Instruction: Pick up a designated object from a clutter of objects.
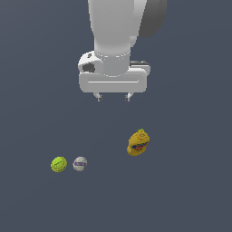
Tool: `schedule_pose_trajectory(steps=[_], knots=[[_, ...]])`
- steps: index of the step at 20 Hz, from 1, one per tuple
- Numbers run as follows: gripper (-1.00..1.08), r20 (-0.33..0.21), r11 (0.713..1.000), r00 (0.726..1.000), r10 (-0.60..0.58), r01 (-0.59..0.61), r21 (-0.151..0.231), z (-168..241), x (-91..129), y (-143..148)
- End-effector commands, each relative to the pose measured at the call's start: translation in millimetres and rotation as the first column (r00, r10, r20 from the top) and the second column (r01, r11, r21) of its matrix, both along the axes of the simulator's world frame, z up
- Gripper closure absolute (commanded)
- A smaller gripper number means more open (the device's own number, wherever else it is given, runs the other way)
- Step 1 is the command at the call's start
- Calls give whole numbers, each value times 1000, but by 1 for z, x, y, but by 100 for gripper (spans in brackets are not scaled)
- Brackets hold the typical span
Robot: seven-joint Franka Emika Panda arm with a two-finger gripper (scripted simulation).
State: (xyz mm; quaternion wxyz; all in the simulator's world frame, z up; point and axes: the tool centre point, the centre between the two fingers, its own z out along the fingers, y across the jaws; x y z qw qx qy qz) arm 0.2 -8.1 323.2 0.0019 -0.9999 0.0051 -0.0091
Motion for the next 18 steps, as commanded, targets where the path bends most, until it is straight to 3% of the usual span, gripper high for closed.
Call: schedule_pose_trajectory(steps=[1,9,18], knots=[[-92,0,1000,1000,0,0,0,0,0,0],[-92,15,999,999,-29,29,21,6,0,-20],[-92,14,999,999,-35,35,22,0,7,-24]])
